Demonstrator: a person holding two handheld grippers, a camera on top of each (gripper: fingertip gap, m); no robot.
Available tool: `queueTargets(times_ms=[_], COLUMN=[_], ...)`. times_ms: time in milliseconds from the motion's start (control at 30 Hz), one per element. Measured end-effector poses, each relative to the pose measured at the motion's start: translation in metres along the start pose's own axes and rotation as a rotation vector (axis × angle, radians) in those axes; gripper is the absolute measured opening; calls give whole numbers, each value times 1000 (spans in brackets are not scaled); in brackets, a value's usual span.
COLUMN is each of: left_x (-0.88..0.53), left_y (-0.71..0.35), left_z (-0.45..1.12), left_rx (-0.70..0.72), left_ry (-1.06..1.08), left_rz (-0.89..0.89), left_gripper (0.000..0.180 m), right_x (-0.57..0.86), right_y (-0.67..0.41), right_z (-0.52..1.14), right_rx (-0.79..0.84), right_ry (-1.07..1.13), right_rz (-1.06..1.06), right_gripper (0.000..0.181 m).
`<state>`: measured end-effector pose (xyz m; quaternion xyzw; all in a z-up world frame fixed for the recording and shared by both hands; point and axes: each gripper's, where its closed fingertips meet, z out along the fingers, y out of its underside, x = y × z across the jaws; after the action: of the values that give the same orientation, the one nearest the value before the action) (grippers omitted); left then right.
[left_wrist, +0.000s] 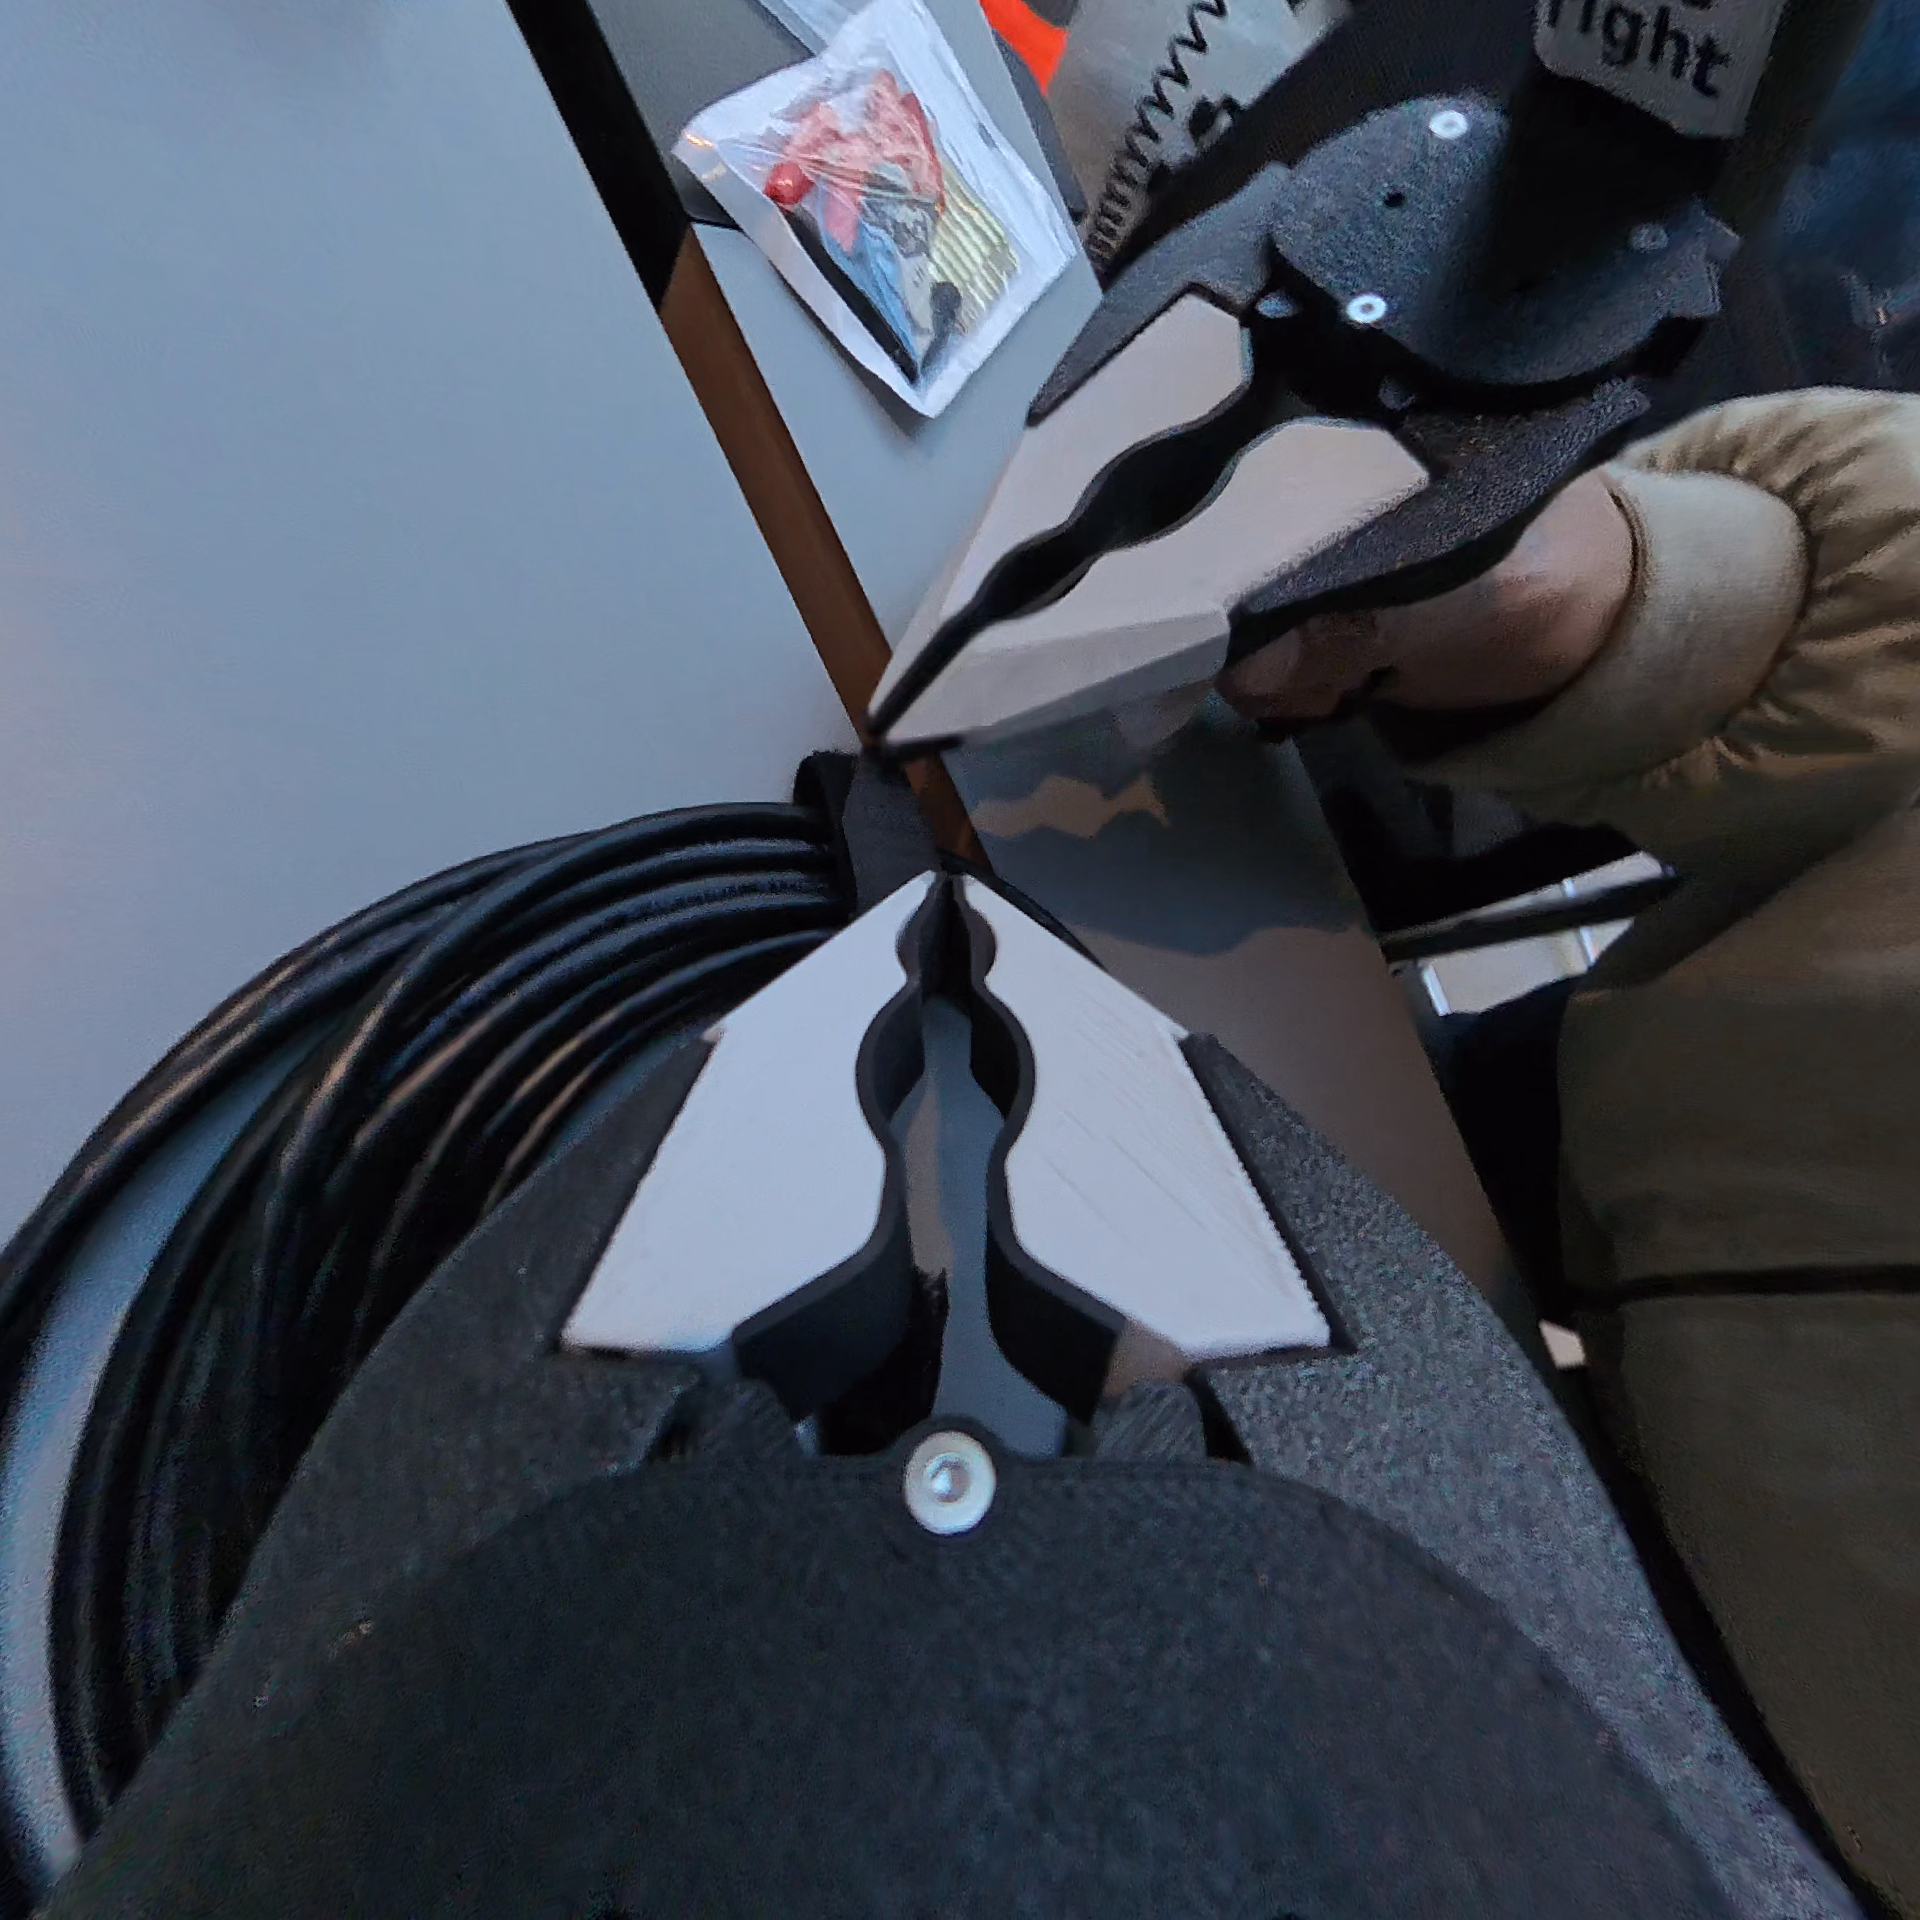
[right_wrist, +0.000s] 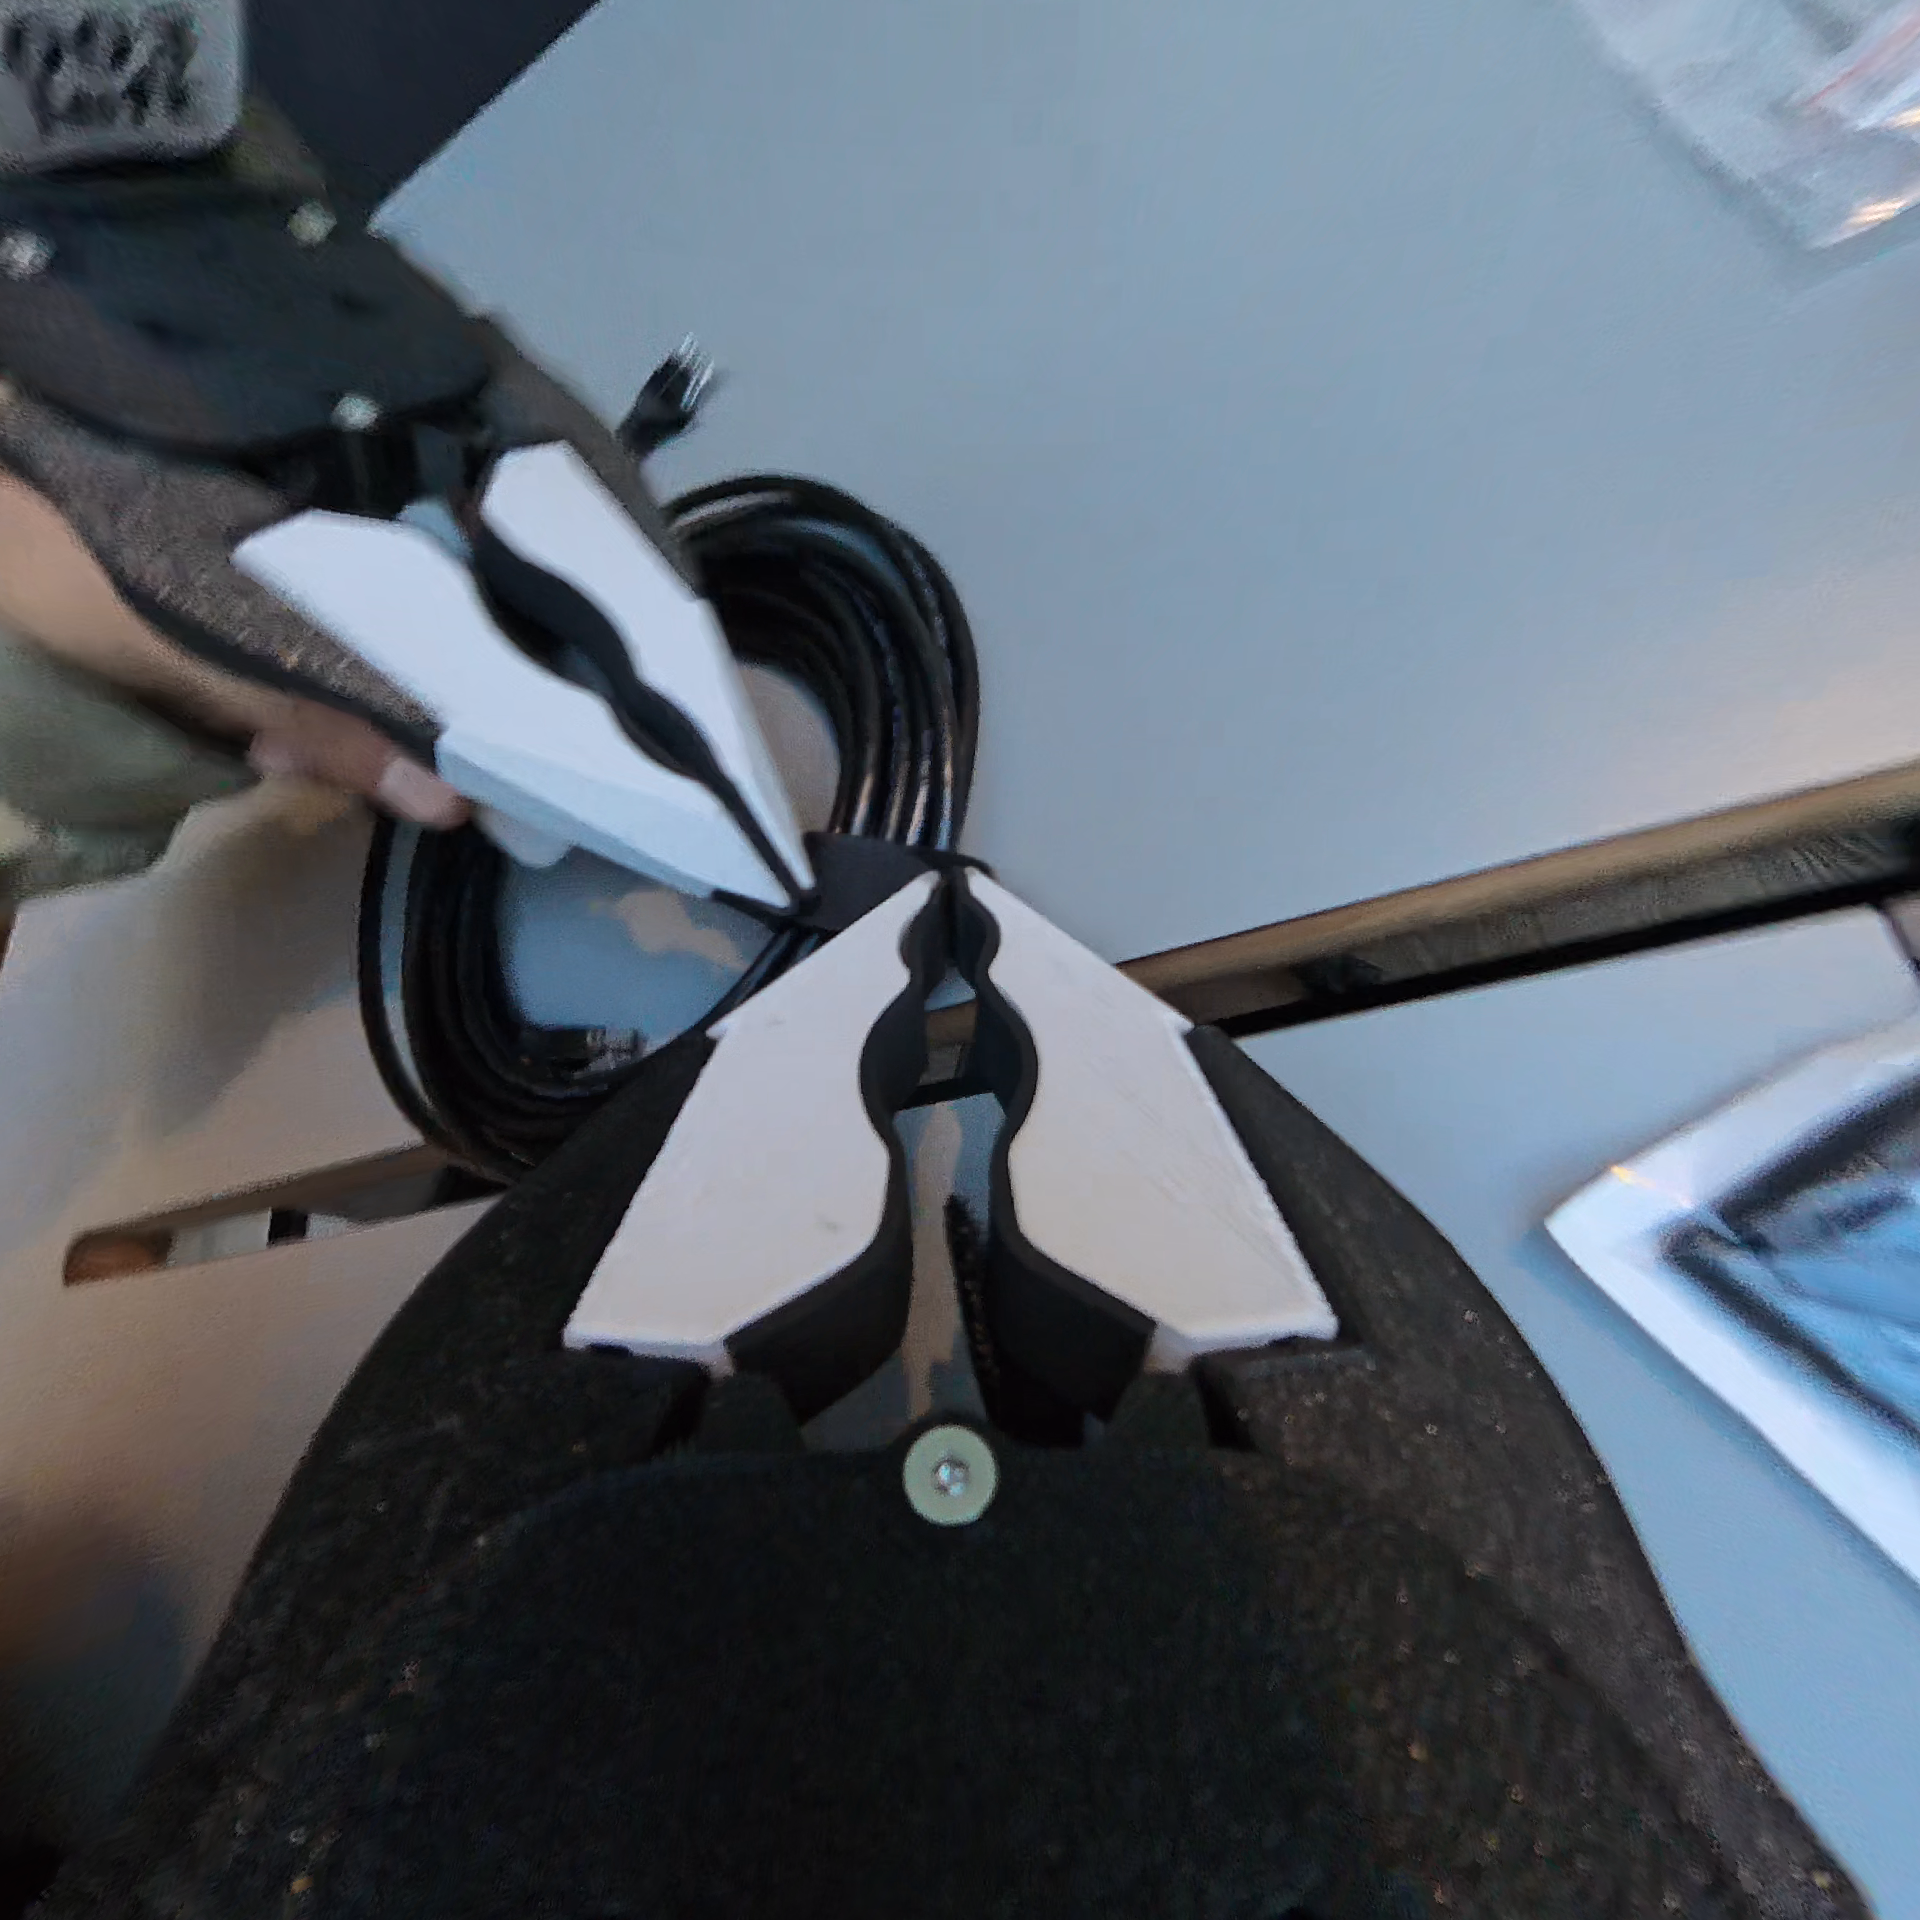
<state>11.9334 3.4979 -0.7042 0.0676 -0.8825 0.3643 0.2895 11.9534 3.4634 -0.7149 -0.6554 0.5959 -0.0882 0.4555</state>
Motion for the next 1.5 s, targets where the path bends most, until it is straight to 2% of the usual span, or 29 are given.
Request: queueTargets(times_ms=[33, 100, 200, 367, 567, 667, 733, 833, 933, 1133, 1233, 1333, 1400, 1500], left_x=[2, 13, 39, 105, 174, 204, 218, 235, 249, 248, 218, 171, 140, 125], left_y=[-2, -3, 5, 24, 51, 67, 79, 91, 94, 97, 77, 45, 25, -4], left_z=[-6, -23, -60, -111, -146, -162, -171, -185, -205, -241, -253, -257, -252, -246], left_rx=[30, 106, 207, 341, 358, 361, 351, 351, 359, 403, 359, 244, 187, 188], left_ry=[-32, -83, -182, -252, -327, -344, -363, -391, -424, -493, -557, -607, -599, -508], left_rz=[-29, -98, -190, -335, -354, -342, -340, -334, -299, -250, -100, 76, 143, 268], left_gripper=[2, 5, 5, 5, 4, 4, 4, 2, 1, 0, 11, 32, 34, 37], right_x=[0, -12, -28, -41, -43, -33, -32, -31, -36, -91, -132, -170, -189, -215], right_y=[-3, -1, 24, 28, 39, 46, 49, 49, 18, -38, -61, -73, -76, -79], right_z=[-7, -20, -34, -37, 7, 14, 14, 10, -5, -25, -29, -27, -24, -22], right_rx=[24, 45, -27, -74, -209, -292, -341, -436, -373, -289, -260, -268, -258, -259], right_ry=[11, -34, -40, 59, 29, 135, 163, 245, 336, 312, 284, 225, 186, 137], right_rz=[36, 105, 153, 157, 374, 322, 284, 219, 51, -214, -363, -490, -553, -656], right_gripper=[0, 12, 30, 43, 65, 42, 40, 24, 16, 13, 12, 10, 9, 9])
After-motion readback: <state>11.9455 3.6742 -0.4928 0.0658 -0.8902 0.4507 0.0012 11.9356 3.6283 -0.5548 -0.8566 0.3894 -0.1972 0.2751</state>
